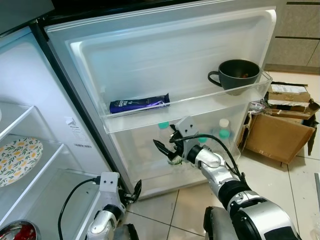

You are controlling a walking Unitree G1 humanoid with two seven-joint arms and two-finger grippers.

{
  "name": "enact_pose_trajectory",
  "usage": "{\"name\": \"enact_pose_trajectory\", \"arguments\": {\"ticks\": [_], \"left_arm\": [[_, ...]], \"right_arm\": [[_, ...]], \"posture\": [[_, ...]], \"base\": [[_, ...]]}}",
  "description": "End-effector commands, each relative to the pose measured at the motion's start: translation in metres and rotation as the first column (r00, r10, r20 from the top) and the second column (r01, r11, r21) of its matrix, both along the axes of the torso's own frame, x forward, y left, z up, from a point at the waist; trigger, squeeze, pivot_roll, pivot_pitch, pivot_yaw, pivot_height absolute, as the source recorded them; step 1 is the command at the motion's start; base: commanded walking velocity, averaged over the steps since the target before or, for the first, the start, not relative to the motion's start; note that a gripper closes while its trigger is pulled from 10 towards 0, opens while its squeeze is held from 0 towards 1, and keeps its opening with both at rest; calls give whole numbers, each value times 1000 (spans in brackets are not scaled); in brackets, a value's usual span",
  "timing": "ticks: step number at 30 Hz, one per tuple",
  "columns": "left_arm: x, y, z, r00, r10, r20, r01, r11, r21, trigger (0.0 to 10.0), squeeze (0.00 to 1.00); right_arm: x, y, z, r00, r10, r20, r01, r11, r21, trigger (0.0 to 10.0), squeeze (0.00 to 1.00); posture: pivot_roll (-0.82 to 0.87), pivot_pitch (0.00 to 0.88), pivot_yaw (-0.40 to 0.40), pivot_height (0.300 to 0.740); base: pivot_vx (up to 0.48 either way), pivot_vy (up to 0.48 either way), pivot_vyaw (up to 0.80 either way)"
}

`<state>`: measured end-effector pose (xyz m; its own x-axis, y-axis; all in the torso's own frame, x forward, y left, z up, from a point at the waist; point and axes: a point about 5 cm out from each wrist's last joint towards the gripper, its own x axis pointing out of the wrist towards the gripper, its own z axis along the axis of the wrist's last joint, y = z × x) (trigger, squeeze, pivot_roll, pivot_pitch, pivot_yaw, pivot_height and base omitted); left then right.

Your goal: Restocking fridge

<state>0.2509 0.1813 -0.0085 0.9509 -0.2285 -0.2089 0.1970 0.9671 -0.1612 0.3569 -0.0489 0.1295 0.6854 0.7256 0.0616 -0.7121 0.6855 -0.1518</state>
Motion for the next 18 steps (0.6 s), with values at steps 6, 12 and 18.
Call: {"name": "enact_pose_trajectory", "arguments": {"ticks": [6, 12, 18], "left_arm": [[-4, -4, -8, 998, 14, -56, -15, 1000, -18, 10000, 0], [-7, -5, -14, 995, 27, -100, -30, 999, -28, 10000, 0], [-11, -5, -20, 990, 36, -139, -41, 999, -30, 10000, 0]], "right_arm": [[2, -1, 20, 992, 118, 50, -121, 991, 63, 10000, 0], [2, -13, 28, 980, 178, 95, -184, 981, 65, 10000, 0], [0, -24, 29, 973, 200, 112, -207, 977, 54, 10000, 0]], "posture": [[7, 88, 36, 461], [-17, 60, 32, 461], [-26, 41, 31, 461]], "base": [[0, 0, 0], [0, 0, 0], [0, 0, 0]]}}
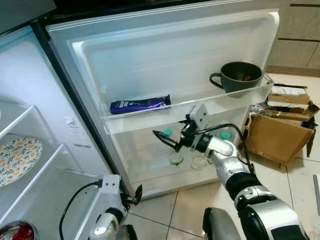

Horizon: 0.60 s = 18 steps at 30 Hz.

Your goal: Restocking fridge

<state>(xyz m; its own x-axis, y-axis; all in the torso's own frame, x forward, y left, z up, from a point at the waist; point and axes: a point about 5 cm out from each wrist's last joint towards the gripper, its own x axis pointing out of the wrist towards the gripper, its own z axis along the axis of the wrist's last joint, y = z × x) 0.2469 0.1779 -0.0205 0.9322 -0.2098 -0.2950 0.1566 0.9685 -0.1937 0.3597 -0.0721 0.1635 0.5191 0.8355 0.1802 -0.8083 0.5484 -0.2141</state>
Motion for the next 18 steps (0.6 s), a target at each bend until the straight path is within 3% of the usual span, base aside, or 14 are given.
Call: {"name": "enact_pose_trajectory", "arguments": {"ticks": [1, 6, 8, 9, 11, 15, 18], "left_arm": [[-8, -2, -9, 998, 17, -53, -17, 1000, -16, 10000, 0], [-10, -1, -12, 997, 21, -76, -22, 1000, -13, 10000, 0], [-11, -1, -14, 995, 29, -95, -30, 999, -14, 10000, 0], [-11, -1, -14, 995, 29, -95, -30, 999, -14, 10000, 0], [-14, 0, -17, 992, 40, -117, -43, 999, -16, 10000, 0], [-16, 1, -19, 989, 52, -140, -54, 998, -15, 10000, 0], [-24, 4, -26, 980, 77, -185, -81, 997, -17, 10000, 0]], "right_arm": [[-4, -5, -6, 999, 26, -21, -26, 1000, 3, 10000, 0], [-12, -12, -11, 991, 121, -51, -121, 993, 9, 10000, 0], [-26, -11, -13, 960, 267, -81, -265, 963, 39, 10000, 0], [-26, -11, -13, 960, 267, -81, -265, 963, 39, 10000, 0], [-43, -10, -17, 907, 407, -110, -404, 913, 55, 10000, 0], [-55, -8, -24, 863, 483, -146, -481, 875, 54, 10000, 0], [-72, -10, -57, 818, 503, -280, -522, 853, 8, 10000, 0]], "posture": [[-29, 35, 31, 461], [-35, 25, 31, 461], [-43, 18, 31, 461], [-43, 18, 31, 461], [-51, 11, 28, 461], [-55, 5, 26, 461], [-66, 0, 23, 461]], "base": [[0, 0, 0], [0, 0, 0], [0, 0, 0], [0, 0, 0], [0, 0, 0], [0, 0, 0], [0, 0, 0]]}}
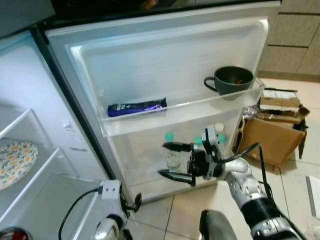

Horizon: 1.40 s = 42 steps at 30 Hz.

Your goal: Restocking fridge

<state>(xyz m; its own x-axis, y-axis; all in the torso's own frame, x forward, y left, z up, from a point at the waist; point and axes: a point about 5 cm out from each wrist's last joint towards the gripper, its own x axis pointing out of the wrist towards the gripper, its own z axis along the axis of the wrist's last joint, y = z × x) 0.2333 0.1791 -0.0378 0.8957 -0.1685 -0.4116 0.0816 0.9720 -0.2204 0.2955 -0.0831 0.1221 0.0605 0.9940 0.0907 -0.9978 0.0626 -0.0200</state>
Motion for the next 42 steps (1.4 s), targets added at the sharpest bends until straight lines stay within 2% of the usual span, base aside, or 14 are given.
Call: {"name": "enact_pose_trajectory", "arguments": {"ticks": [1, 2, 4, 7, 10, 13, 15, 17, 22, 25, 32, 39, 40, 42], "left_arm": [[-10, 2, -8, 998, 30, -56, -31, 999, -11, 10000, 0], [-15, 4, -12, 996, 43, -82, -44, 999, -11, 10000, 0], [-16, 5, -13, 995, 48, -91, -49, 999, -10, 10000, 0], [-26, 10, -20, 988, 73, -139, -74, 997, -3, 10000, 0], [-34, 13, -25, 981, 89, -174, -90, 996, 3, 10000, 0], [-44, 17, -31, 969, 118, -217, -119, 993, 8, 10000, 0], [-50, 21, -34, 959, 152, -238, -156, 988, 4, 10000, 0], [-50, 21, -34, 959, 152, -238, -156, 988, 4, 10000, 0], [-59, 26, -38, 940, 203, -274, -210, 978, 4, 10000, 0], [-62, 27, -40, 934, 210, -289, -217, 976, 9, 10000, 0], [-65, 27, -42, 928, 216, -305, -223, 975, 10, 10000, 0], [-69, 27, -44, 921, 225, -319, -235, 972, 7, 10000, 0], [-70, 26, -44, 918, 227, -326, -238, 971, 7, 10000, 0], [-71, 26, -45, 916, 230, -329, -241, 970, 6, 10000, 0]], "right_arm": [[-8, 1, -15, 998, 30, -49, -32, 998, -53, 10000, 0], [-15, -2, -35, 996, 5, -93, -15, 993, -115, 10000, 0], [-17, -4, -41, 995, -11, -102, -3, 991, -136, 10000, 0], [-21, -14, -63, 975, -140, -172, 96, 966, -242, 10000, 0], [-27, -23, -75, 954, -188, -234, 122, 955, -269, 10000, 0], [-33, -40, -95, 905, -291, -310, 180, 922, -342, 10000, 0], [-36, -57, -109, 830, -396, -393, 250, 894, -372, 10000, 0], [-36, -57, -109, 830, -396, -393, 250, 894, -372, 10000, 0], [-50, -82, -133, 708, -549, -444, 342, 817, -464, 10000, 0], [-54, -87, -137, 681, -571, -458, 362, 806, -468, 10000, 0], [-49, -91, -133, 676, -573, -463, 381, 810, -445, 10000, 0], [-52, -103, -139, 620, -644, -448, 426, 756, -497, 10000, 0], [-56, -108, -143, 588, -678, -442, 442, 726, -526, 10000, 0], [-59, -111, -146, 565, -698, -440, 451, 707, -544, 10000, 0]], "posture": [[-66, 0, 23, 461], [-70, 0, 21, 461], [-70, 0, 21, 461], [-75, 0, 21, 461], [-75, 0, 21, 461], [-90, 0, 22, 461], [-100, 0, 15, 466], [-100, 0, 15, 466], [-105, 0, 10, 491], [-105, 0, 10, 506], [-119, 0, 11, 531], [-119, 0, 11, 556], [-126, 0, 8, 566], [-126, 0, 8, 571]], "base": [[0, 0, 0], [0, 0, 0], [0, 0, 0], [0, 0, 0], [0, 0, 0], [0, 0, 0], [0, 0, 0], [0, 0, 0], [0, 0, 0], [0, 0, 0], [0, 0, 0], [0, 0, 0], [0, 0, 0], [0, 0, 0]]}}
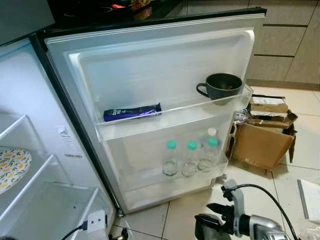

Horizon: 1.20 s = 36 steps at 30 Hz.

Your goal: Restocking fridge

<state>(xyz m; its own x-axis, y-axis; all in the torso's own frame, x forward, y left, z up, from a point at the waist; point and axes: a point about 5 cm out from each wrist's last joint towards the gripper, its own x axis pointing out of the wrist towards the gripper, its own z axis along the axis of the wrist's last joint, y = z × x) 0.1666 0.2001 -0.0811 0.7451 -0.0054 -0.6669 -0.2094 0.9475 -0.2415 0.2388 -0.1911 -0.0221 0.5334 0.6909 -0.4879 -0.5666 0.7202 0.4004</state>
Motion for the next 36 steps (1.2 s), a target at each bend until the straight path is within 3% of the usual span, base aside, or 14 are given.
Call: {"name": "enact_pose_trajectory", "arguments": {"ticks": [1, 6, 16, 26, 36], "left_arm": [[-4, 5, -2, 999, 21, -27, -20, 1000, 7, 10000, 0], [-5, 7, -2, 998, 49, -29, -49, 999, 3, 10000, 0], [-4, 11, -1, 997, 73, -30, -73, 997, 0, 10000, 0], [-9, 10, -4, 996, 79, -47, -80, 997, -8, 10000, 0], [-10, 10, -4, 995, 80, -57, -81, 997, -12, 10000, 0]], "right_arm": [[-5, -6, -5, 999, -41, -17, 40, 999, -33, 10000, 0], [-24, -19, -22, 981, -171, -97, 160, 981, -111, 10000, 0], [-52, -29, -40, 943, -279, -181, 247, 952, -182, 10000, 0], [-66, -27, -49, 929, -304, -212, 260, 942, -213, 10000, 0], [-67, -26, -50, 928, -304, -215, 259, 942, -213, 10000, 0]], "posture": [[-126, 0, 8, 576], [-128, 0, 5, 606], [-132, 0, 6, 651], [-134, 0, 9, 696], [-134, 0, 9, 731]], "base": [[0, 0, 0], [0, 0, 0], [0, 0, 0], [0, 0, 0], [0, 0, 0]]}}
